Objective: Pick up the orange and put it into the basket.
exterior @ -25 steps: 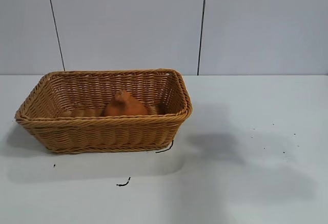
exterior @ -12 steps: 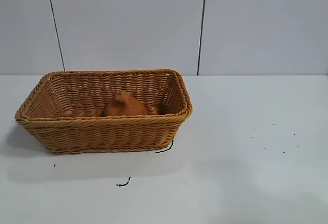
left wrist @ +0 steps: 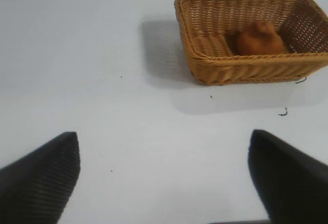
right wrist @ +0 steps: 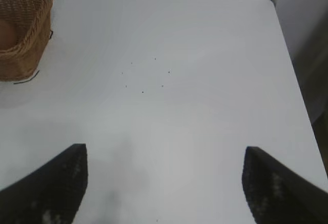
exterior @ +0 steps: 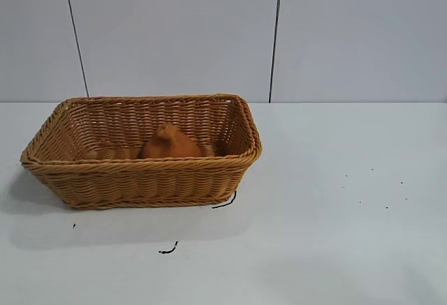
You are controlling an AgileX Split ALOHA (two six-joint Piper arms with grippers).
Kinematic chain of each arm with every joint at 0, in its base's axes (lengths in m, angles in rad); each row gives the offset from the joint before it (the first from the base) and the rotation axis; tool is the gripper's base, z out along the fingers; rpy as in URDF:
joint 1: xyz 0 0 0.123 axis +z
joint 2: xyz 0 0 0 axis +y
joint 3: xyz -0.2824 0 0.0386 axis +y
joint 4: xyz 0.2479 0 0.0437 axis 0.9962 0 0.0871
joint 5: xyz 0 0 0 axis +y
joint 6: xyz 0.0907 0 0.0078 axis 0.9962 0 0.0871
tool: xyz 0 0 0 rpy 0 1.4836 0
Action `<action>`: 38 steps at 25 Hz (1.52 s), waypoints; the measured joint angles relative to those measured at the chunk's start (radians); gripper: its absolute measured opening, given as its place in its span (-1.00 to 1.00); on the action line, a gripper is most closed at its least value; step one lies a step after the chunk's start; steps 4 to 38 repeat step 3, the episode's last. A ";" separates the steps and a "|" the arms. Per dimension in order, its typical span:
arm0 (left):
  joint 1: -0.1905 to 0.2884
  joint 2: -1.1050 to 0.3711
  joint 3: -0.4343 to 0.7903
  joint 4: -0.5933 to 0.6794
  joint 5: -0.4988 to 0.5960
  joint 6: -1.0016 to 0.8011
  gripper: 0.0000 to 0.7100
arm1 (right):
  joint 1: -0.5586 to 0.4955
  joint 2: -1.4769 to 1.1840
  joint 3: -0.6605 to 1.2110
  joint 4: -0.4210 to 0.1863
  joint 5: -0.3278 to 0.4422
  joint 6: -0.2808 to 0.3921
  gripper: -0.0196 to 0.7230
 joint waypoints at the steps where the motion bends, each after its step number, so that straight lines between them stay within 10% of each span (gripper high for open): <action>1: 0.000 0.000 0.000 0.000 0.000 0.000 0.80 | 0.000 0.000 0.000 0.000 0.000 0.000 0.64; 38: 0.000 0.000 0.000 0.000 0.000 0.000 0.80 | 0.000 0.000 0.000 0.000 0.000 0.000 0.64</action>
